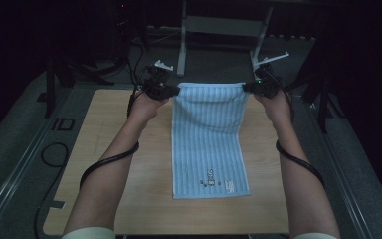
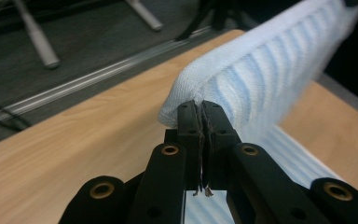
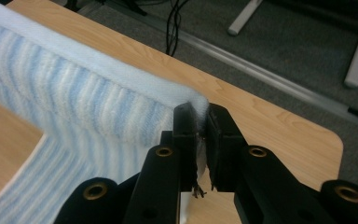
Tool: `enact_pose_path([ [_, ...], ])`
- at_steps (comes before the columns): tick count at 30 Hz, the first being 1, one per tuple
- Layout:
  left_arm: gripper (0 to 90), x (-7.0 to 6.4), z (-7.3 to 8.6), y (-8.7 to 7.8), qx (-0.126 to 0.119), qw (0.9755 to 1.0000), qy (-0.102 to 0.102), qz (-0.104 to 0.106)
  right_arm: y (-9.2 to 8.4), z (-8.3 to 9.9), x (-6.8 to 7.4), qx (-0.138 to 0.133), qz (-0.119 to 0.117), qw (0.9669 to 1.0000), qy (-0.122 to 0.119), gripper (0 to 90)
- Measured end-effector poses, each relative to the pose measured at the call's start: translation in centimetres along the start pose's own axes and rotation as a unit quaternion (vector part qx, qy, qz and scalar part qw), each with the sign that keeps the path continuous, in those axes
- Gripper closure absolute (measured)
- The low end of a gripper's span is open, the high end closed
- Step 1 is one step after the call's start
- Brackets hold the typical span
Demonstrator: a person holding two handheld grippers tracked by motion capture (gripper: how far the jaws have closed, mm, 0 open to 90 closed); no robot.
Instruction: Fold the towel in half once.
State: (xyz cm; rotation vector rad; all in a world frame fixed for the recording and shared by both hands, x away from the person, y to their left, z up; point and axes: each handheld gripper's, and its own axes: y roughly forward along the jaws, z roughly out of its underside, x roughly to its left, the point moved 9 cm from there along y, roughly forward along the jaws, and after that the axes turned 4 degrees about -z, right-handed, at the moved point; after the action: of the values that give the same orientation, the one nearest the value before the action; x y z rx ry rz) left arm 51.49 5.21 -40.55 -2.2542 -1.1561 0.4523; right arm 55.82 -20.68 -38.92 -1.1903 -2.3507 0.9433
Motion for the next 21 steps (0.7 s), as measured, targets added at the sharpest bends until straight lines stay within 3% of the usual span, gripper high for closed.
enact_pose_path([
  [1,86.8,-0.8,1.2,-0.4,-0.002,0.9999,0.014,0.007,-0.6,0.8,0.7,-0.01,-0.009,0.9999,-0.006,82.7],
  [2,86.7,-0.8,1.2,-0.4,-0.002,0.9999,0.014,0.007,-0.8,1.4,1.1,-0.017,-0.016,0.9997,-0.011,82.7],
  [3,86.7,-1.6,2.6,-0.8,0.0,0.9995,0.029,0.014,-1.1,2.0,1.4,-0.02,-0.018,0.9994,-0.021,82.7],
  [4,86.7,-1.6,2.6,-0.8,0.0,0.9995,0.029,0.014,-1.1,2.0,1.4,-0.02,-0.018,0.9994,-0.021,82.7],
  [5,86.8,-2.3,4.1,-1.2,-0.001,0.9992,0.027,0.029,-1.4,3.5,2.2,-0.025,-0.03,0.9988,-0.028,82.7],
  [8,86.7,-3.0,5.6,-1.4,-0.004,0.9989,0.026,0.04,-1.5,5.2,2.9,-0.026,-0.04,0.9981,-0.038,82.7],
  [9,86.8,-3.4,7.1,-1.4,0.002,0.9985,0.029,0.047,-1.7,6.6,3.5,-0.029,-0.049,0.9974,-0.044,82.7],
  [10,86.8,-3.4,7.1,-1.4,0.002,0.9985,0.029,0.047,-1.7,6.6,3.5,-0.029,-0.049,0.9974,-0.044,82.7],
  [11,86.8,-3.7,7.8,-1.3,0.004,0.9984,0.024,0.05,-1.6,7.7,3.9,-0.024,-0.056,0.997,-0.047,82.6],
  [12,86.7,-3.7,7.8,-1.3,0.004,0.9984,0.024,0.05,-1.6,7.7,3.9,-0.024,-0.056,0.997,-0.047,82.6],
  [13,86.7,-4.4,9.4,-0.9,0.012,0.998,0.027,0.057,-1.5,8.5,4.2,-0.021,-0.057,0.9969,-0.049,82.6],
  [14,86.8,-4.9,10.2,-0.7,0.018,0.9975,0.029,0.063,-0.9,10.8,4.7,-0.009,-0.066,0.9966,-0.05,82.6],
  [15,86.7,-5.3,11.0,-0.4,0.02,0.9969,0.03,0.07,-0.7,11.5,4.7,-0.006,-0.067,0.9967,-0.047,82.6],
  [16,86.7,-5.8,11.8,0.0,0.031,0.996,0.029,0.078,-0.7,11.5,4.7,-0.006,-0.067,0.9967,-0.047,82.6],
  [18,86.7,-6.2,13.3,1.0,0.047,0.9953,0.034,0.077,0.3,13.2,4.4,0.012,-0.077,0.9964,-0.035,82.6],
  [21,86.7,-6.3,14.5,2.3,0.066,0.9942,0.024,0.081,1.1,14.0,4.1,0.028,-0.084,0.9957,-0.028,82.6],
])
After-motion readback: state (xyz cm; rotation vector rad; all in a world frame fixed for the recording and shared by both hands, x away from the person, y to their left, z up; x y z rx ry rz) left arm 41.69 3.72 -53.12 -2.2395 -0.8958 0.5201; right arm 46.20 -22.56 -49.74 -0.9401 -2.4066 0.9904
